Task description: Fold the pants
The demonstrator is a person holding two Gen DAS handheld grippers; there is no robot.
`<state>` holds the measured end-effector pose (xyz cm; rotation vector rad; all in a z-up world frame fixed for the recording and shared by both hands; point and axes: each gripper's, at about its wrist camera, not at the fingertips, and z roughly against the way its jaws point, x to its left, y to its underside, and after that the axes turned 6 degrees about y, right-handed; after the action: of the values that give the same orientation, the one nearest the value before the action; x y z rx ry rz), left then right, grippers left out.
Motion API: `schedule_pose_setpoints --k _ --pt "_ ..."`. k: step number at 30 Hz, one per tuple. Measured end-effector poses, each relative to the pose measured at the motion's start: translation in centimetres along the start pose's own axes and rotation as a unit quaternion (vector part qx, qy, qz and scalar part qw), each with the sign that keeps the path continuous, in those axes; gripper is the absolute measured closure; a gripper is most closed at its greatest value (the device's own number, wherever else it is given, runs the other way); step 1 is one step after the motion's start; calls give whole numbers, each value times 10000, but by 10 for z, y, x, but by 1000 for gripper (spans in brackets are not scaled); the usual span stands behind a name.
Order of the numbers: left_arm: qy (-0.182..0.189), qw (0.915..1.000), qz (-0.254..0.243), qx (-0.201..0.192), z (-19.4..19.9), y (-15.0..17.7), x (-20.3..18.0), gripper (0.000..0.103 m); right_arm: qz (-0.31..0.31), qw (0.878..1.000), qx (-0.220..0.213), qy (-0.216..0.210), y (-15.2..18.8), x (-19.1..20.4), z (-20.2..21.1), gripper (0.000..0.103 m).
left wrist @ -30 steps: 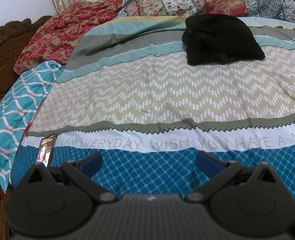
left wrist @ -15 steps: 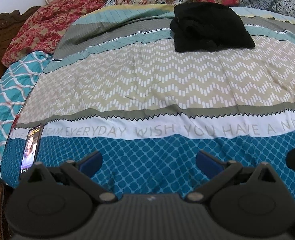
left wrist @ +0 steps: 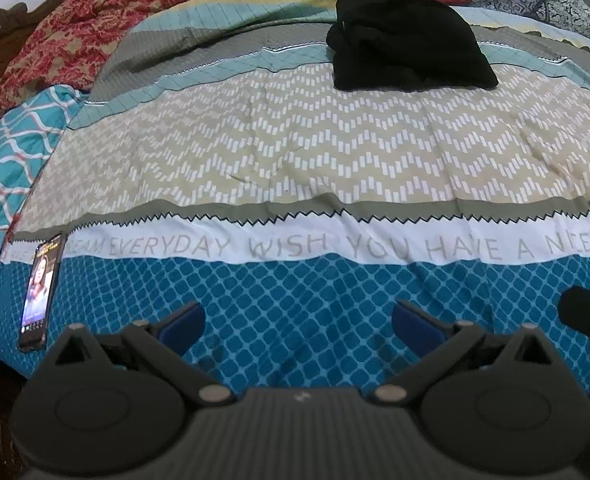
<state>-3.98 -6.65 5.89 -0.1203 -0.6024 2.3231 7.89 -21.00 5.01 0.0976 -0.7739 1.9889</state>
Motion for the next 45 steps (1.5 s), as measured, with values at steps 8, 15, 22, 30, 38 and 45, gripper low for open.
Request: schedule_pose_setpoints --k 8,15,22,30,38,45 --pt "-42 9999 129 -17 0 -1 3 0 -3 10000 -13 13 0 -1 0 12" --pt "-210 9995 170 -179 4 -2 5 0 -12 10000 -49 44 0 -1 0 12" --pt "-326 9991 229 -154 2 -2 8 0 25 9999 -139 -26 -1 0 3 12" --pt "-571 9981 159 -191 0 -2 8 0 -1 9999 -101 14 -1 0 1 12" --pt "-724 9970 127 -228 -1 -3 10 0 -20 10000 -96 18 -2 -2 1 12" --pt "-657 9977 119 -151 -4 -1 9 0 -24 9999 -112 21 -2 -3 1 12"
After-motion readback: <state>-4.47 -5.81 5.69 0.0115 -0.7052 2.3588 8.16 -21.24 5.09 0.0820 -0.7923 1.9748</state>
